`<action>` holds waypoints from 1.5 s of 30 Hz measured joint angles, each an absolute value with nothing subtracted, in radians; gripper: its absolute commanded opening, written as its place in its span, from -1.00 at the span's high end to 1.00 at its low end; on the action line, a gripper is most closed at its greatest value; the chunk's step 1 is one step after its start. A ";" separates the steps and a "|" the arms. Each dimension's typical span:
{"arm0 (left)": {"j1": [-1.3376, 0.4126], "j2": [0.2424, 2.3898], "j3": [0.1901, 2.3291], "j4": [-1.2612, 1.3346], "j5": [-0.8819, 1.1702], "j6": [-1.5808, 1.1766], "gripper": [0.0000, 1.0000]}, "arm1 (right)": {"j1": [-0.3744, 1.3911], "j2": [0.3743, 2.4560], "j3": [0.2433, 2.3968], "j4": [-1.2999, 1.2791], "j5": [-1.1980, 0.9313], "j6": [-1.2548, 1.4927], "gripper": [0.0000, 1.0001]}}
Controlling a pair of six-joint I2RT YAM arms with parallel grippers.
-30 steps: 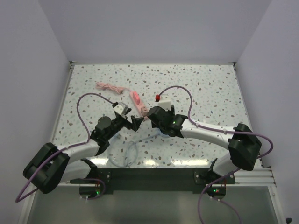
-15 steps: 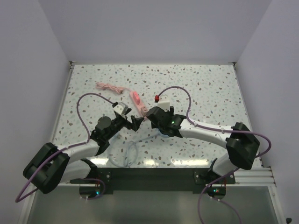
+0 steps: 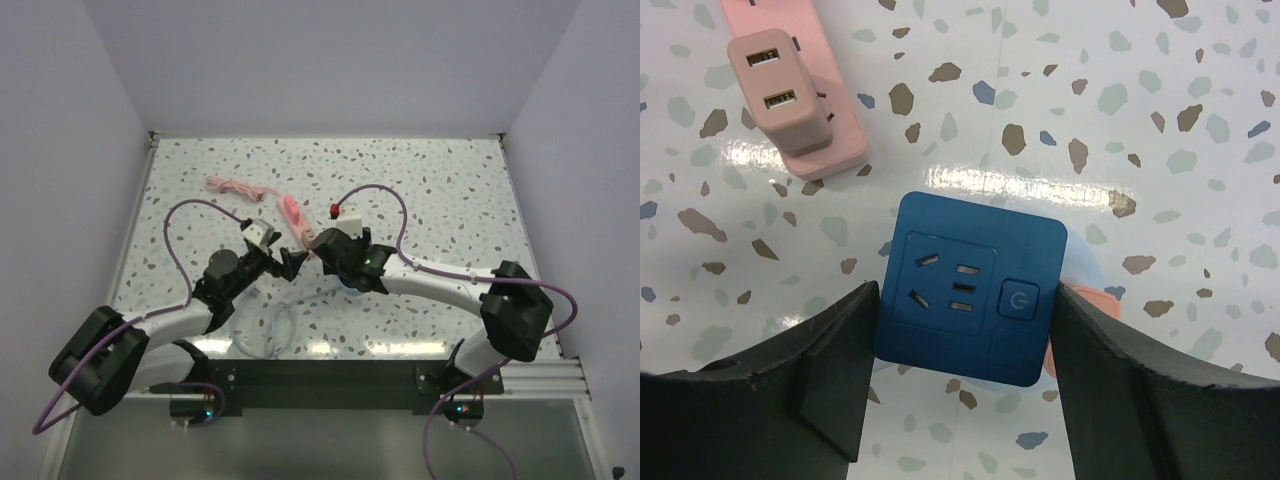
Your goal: Insert the plug
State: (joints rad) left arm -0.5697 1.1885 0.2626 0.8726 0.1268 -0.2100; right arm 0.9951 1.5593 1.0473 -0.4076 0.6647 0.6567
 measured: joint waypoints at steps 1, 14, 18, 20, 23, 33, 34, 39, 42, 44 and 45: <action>-0.570 1.188 0.263 0.873 0.127 -0.210 -0.96 | 0.995 1.559 1.047 -0.408 0.665 0.657 1.00; -0.570 1.193 0.258 0.878 0.128 -0.217 -0.96 | 1.002 1.533 1.047 -0.409 0.657 0.648 1.00; -0.570 1.231 0.250 0.896 0.128 -0.216 -0.95 | 1.003 1.525 1.048 -0.415 0.653 0.646 1.00; -0.570 1.265 0.247 0.905 0.128 -0.215 -0.93 | 1.003 1.524 1.048 -0.421 0.653 0.646 1.00; -0.581 1.334 0.246 0.925 0.126 -0.213 -0.90 | 1.003 1.524 1.048 -0.432 0.652 0.647 1.00; -0.636 1.452 0.247 0.952 0.118 -0.199 -0.91 | 1.003 1.526 1.048 -0.437 0.652 0.646 1.00; -0.636 1.456 0.247 0.957 0.118 -0.199 -0.91 | 1.003 1.527 1.048 -0.437 0.652 0.647 1.00; -0.636 1.461 0.247 0.968 0.118 -0.199 -0.91 | 1.003 1.543 1.048 -0.433 0.652 0.647 1.00; -0.636 1.461 0.247 0.974 0.118 -0.199 -0.91 | 1.003 1.546 1.048 -0.428 0.652 0.646 1.00; -0.637 1.460 0.247 0.977 0.118 -0.199 -0.92 | 1.003 1.546 1.048 -0.424 0.652 0.646 1.00; -0.638 1.460 0.247 0.979 0.118 -0.199 -0.92 | 1.003 1.546 1.048 -0.422 0.652 0.646 1.00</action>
